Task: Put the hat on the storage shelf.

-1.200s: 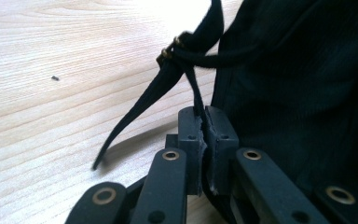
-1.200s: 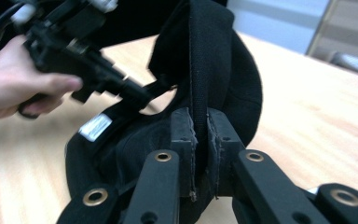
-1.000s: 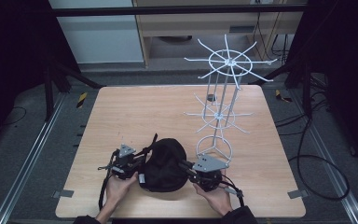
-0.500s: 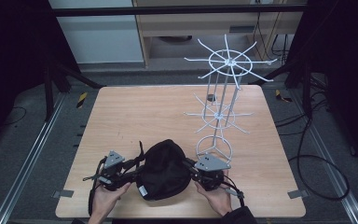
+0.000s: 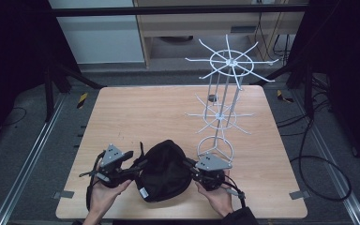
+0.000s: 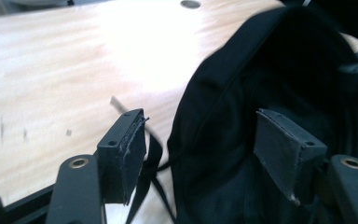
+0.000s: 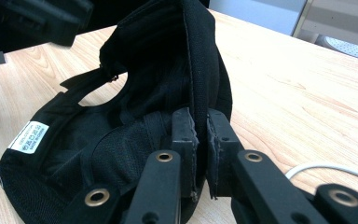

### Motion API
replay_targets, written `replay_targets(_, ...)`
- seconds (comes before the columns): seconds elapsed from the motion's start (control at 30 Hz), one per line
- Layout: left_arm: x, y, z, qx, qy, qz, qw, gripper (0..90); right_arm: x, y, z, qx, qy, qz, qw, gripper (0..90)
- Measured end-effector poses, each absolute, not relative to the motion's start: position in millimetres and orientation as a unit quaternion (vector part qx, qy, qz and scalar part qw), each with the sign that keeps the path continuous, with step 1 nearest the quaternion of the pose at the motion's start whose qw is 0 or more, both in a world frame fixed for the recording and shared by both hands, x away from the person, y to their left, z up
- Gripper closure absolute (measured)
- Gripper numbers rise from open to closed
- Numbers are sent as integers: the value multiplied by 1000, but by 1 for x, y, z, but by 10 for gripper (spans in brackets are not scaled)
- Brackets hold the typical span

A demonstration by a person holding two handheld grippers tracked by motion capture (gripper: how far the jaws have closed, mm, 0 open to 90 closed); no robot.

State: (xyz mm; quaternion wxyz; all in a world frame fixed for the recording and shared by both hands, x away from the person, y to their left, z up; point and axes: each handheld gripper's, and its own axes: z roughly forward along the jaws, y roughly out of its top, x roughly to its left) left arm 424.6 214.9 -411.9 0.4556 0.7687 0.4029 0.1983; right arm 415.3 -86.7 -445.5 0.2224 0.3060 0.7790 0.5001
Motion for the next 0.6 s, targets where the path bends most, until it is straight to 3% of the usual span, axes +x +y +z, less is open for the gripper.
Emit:
replay_targets(0.37,450,168,-409,804,361,199,430,364,417,-90,-440,306,776,504,224,836)
replay_targets(0.5,457,161,-414,809,363,196,419,420,417,-90,-440,301,778,502,228,836)
replay_targets(0.57,459,159,-416,808,365,205,413,540,417,-90,-438,297,779,502,230,836)
replay_targets(0.6,460,159,-417,808,367,208,412,540,417,-90,-438,297,779,502,230,836)
